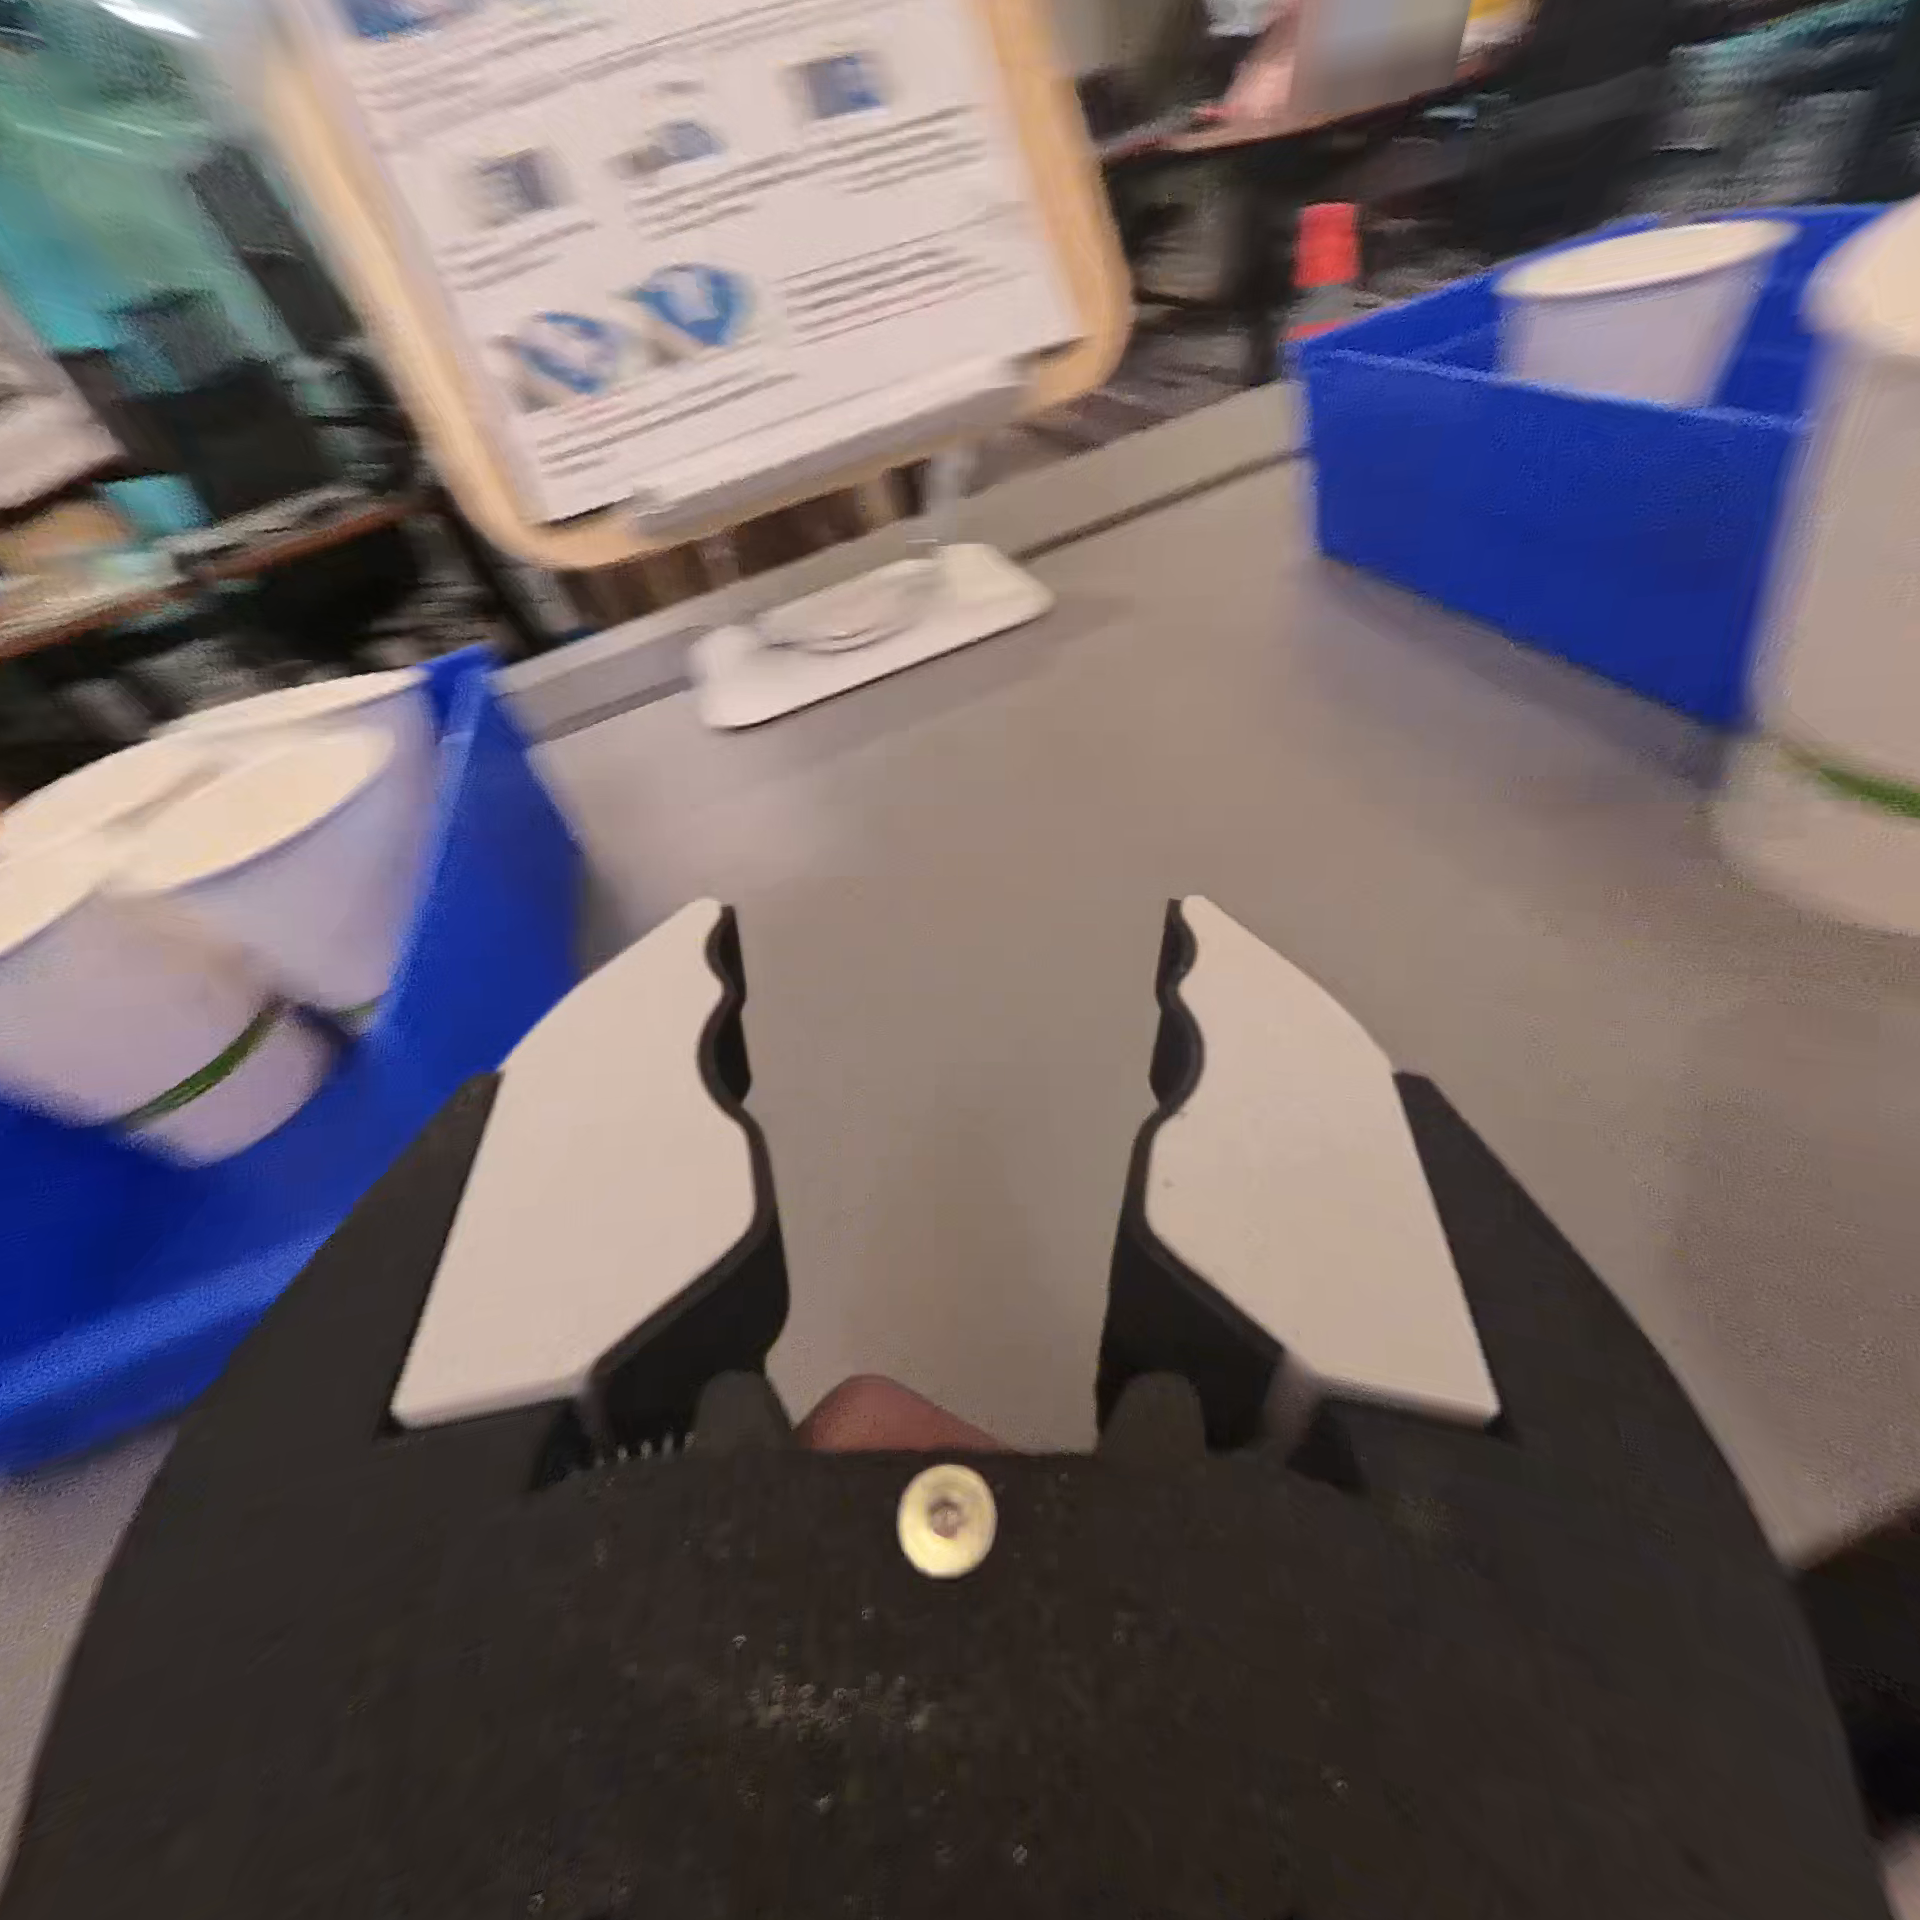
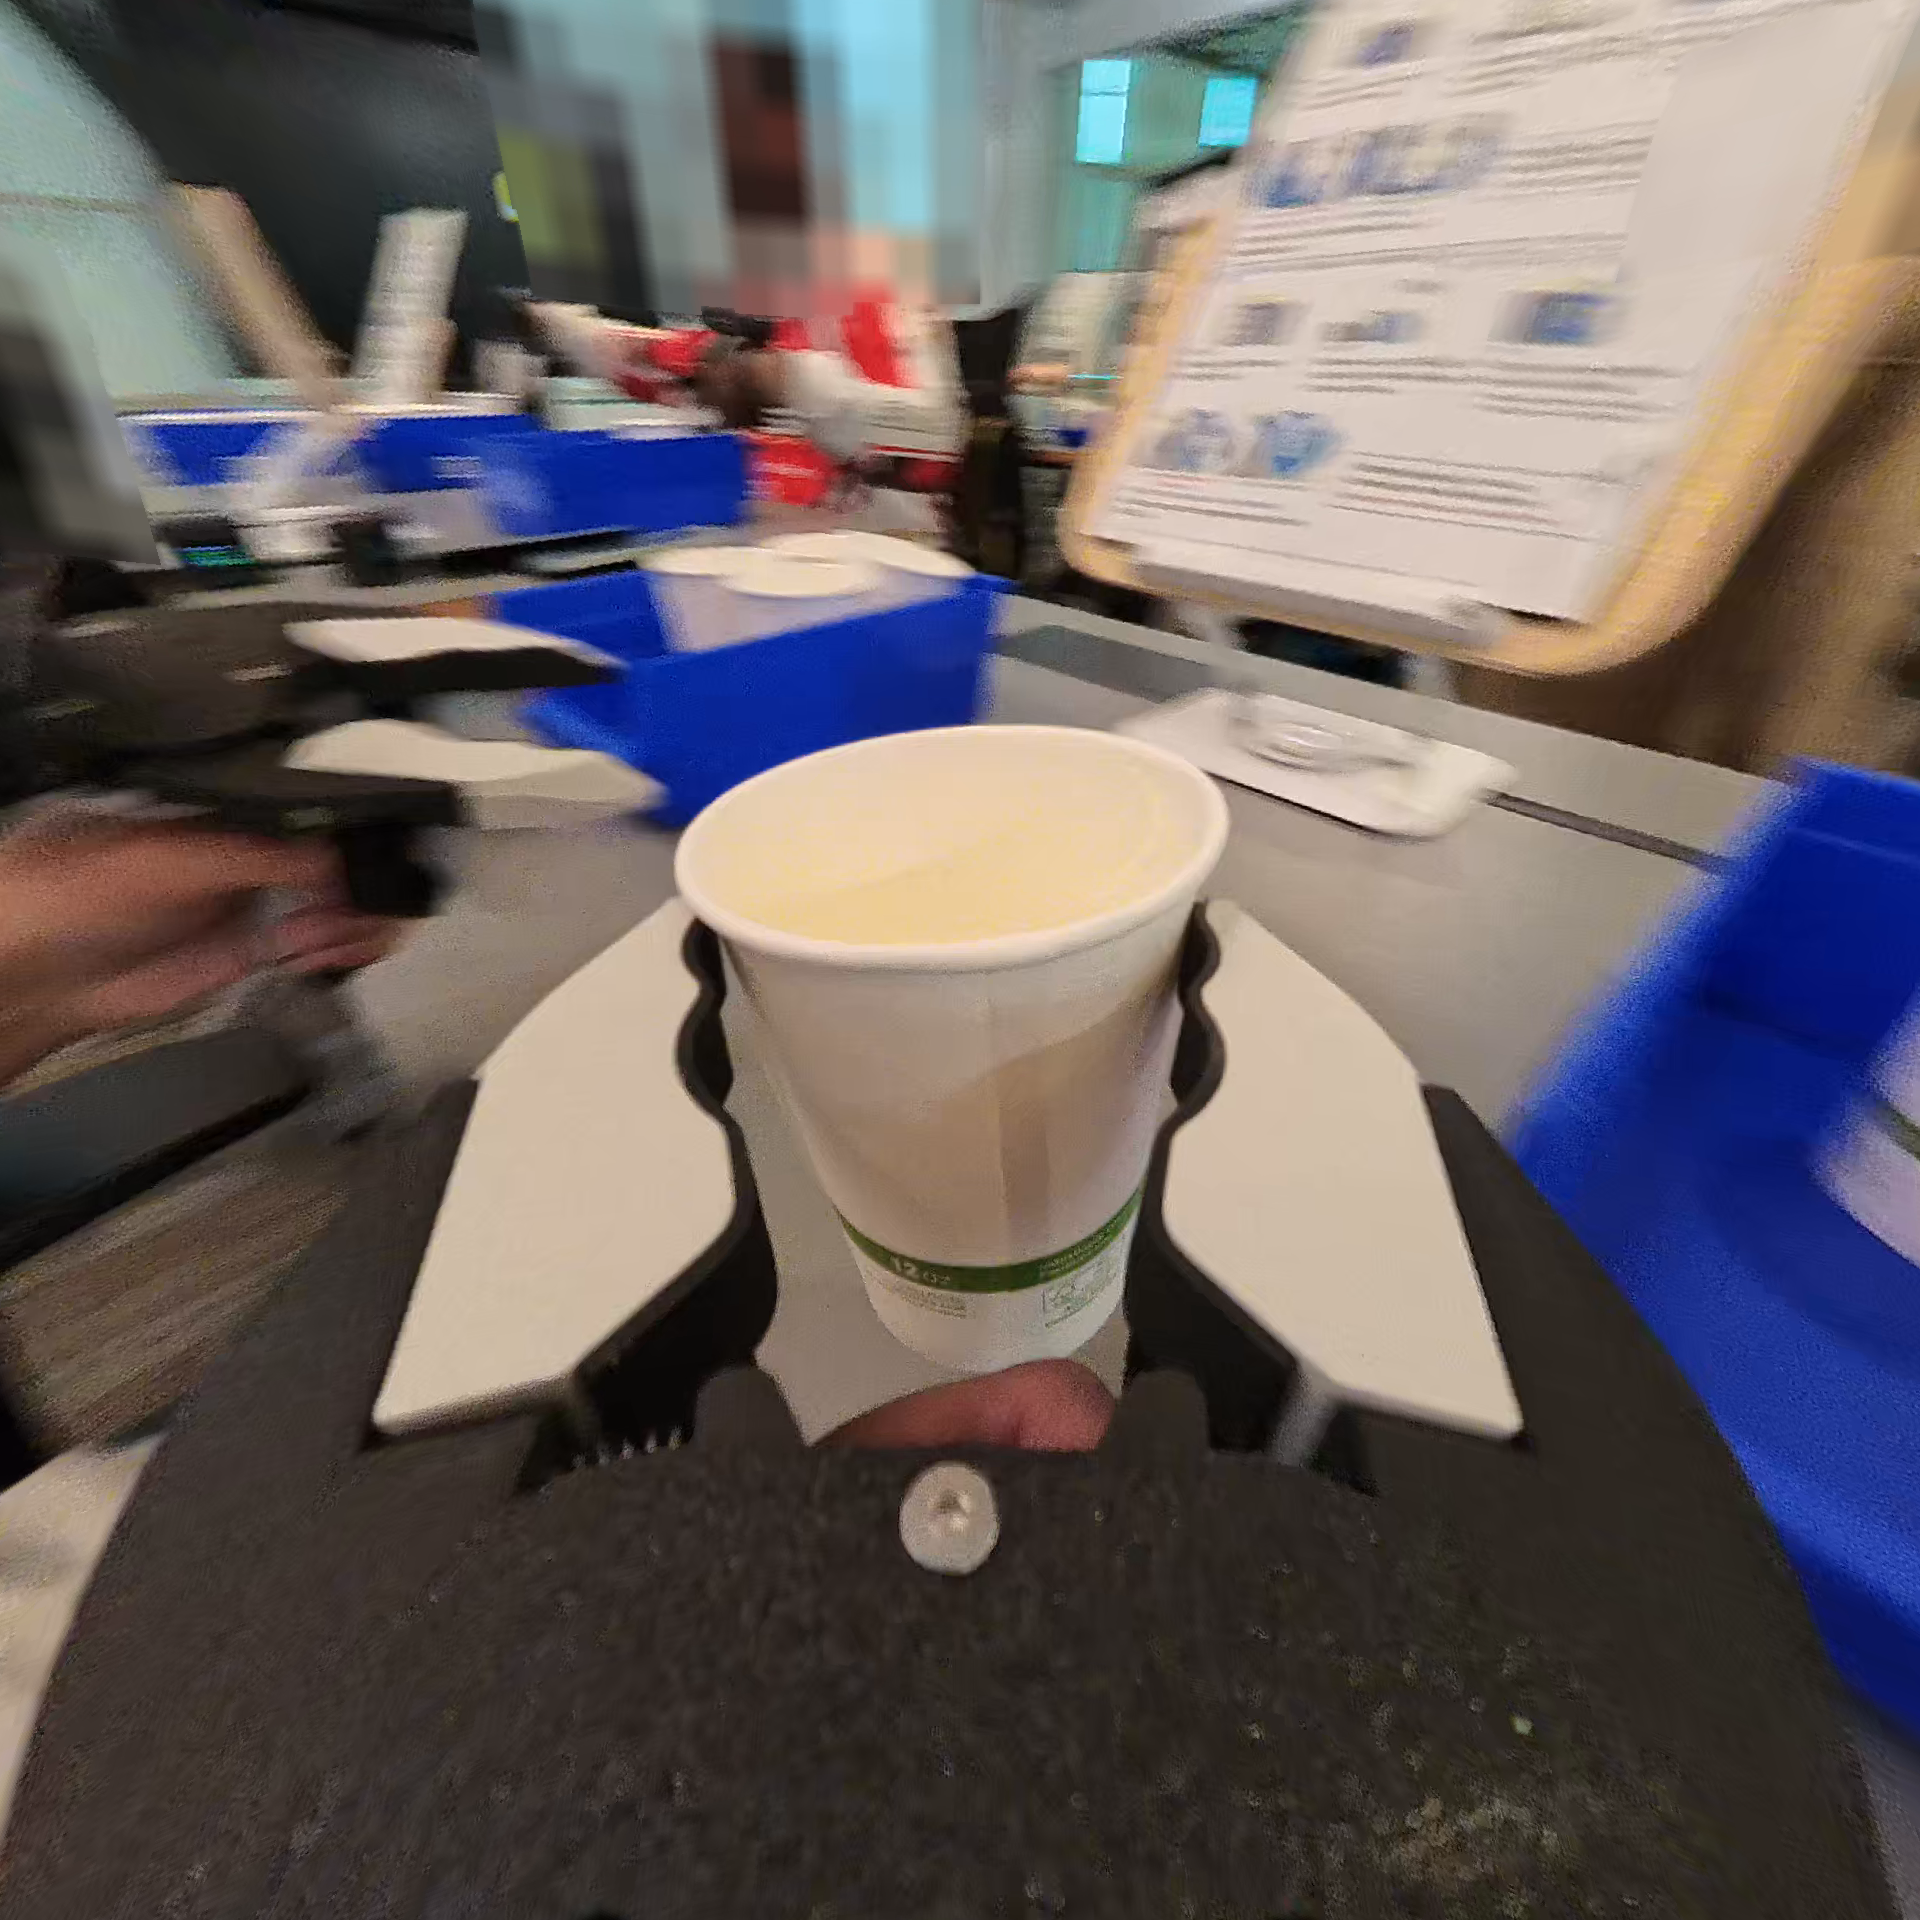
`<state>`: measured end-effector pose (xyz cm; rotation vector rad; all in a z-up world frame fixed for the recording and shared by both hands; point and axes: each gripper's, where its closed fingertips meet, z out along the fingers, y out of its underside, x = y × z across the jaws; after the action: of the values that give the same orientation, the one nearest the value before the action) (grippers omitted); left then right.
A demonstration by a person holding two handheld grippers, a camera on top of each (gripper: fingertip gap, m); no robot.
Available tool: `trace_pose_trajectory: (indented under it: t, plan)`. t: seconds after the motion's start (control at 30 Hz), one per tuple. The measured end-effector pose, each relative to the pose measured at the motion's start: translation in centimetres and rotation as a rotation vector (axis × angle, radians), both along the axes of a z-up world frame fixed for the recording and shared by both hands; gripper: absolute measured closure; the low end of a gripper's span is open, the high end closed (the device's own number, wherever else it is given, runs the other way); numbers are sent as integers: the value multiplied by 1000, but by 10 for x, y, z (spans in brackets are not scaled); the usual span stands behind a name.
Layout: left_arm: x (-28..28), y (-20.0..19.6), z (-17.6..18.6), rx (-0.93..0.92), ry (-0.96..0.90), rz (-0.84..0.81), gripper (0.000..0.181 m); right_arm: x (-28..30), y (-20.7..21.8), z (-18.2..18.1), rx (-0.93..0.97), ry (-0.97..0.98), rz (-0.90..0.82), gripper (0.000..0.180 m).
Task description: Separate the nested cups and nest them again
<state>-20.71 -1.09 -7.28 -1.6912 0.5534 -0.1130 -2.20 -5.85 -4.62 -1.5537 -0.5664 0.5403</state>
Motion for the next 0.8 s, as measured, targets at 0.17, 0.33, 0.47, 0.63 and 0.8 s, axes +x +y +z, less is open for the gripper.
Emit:
trace_pose_trajectory:
  t: [0.17,0.33,0.47,0.63,0.8]
  plan:
    - [-33,-5,-18,35,-43,182,115,50,1,-13,13,4,-394,95]
    - [-37,-4,-24,-52,-140,140,113,59,0,3,20,57,-425,95]
    - [-40,-1,-25,-50,-143,127,114,110,32,54,66,96,-522,95]
    - [-30,-2,-36,-78,-113,88,115,191,144,84,26,98,-648,95]
    - [-21,-6,-34,-60,-91,52,115,227,230,67,-52,62,-725,95]
